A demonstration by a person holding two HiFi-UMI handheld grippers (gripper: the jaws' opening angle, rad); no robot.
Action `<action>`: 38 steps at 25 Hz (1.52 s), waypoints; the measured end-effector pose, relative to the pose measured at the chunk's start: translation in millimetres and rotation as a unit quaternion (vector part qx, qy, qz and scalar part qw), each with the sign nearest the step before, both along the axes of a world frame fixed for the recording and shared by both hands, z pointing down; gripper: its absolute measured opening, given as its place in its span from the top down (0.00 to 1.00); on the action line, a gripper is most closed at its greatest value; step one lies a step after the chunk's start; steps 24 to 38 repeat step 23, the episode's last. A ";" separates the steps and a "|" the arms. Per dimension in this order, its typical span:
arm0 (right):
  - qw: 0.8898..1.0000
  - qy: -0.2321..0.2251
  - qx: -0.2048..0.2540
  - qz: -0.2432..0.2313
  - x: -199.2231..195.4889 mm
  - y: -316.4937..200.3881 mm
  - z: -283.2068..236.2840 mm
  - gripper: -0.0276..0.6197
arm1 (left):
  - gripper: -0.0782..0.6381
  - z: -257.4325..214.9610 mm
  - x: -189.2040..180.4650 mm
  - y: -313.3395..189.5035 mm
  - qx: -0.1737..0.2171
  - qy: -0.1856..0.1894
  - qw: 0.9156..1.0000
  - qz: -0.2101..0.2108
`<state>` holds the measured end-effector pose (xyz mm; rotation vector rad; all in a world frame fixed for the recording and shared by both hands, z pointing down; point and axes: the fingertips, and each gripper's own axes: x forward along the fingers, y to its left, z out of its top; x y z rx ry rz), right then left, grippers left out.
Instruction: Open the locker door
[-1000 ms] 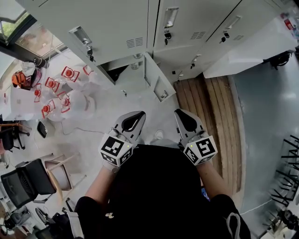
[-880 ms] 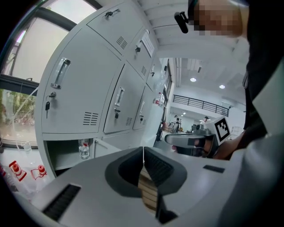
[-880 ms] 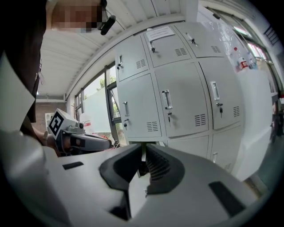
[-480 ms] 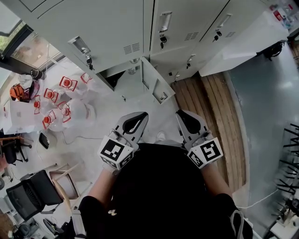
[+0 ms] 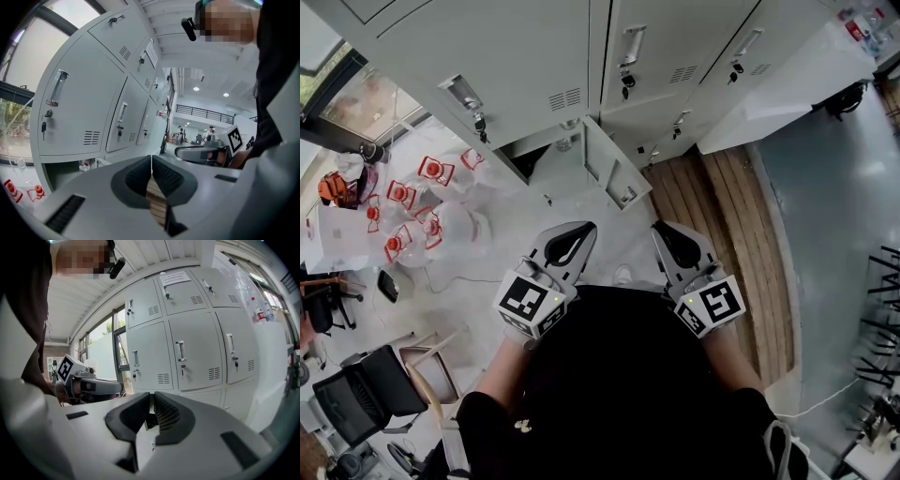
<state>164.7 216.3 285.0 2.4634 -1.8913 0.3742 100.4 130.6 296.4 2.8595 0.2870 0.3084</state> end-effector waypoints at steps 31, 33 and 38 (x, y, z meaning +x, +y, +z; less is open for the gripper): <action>1.000 -0.016 -0.008 -0.021 -9.7 -18.4 9.5 0.88 | 0.86 7.2 -17.7 -19.5 0.002 -0.014 1.000 -0.028; 1.000 -0.016 -0.008 -0.021 -9.7 -18.4 9.5 0.88 | 0.86 7.2 -17.7 -19.5 0.002 -0.014 1.000 -0.028; 1.000 -0.016 -0.008 -0.021 -9.7 -18.4 9.5 0.88 | 0.86 7.2 -17.7 -19.5 0.002 -0.014 1.000 -0.028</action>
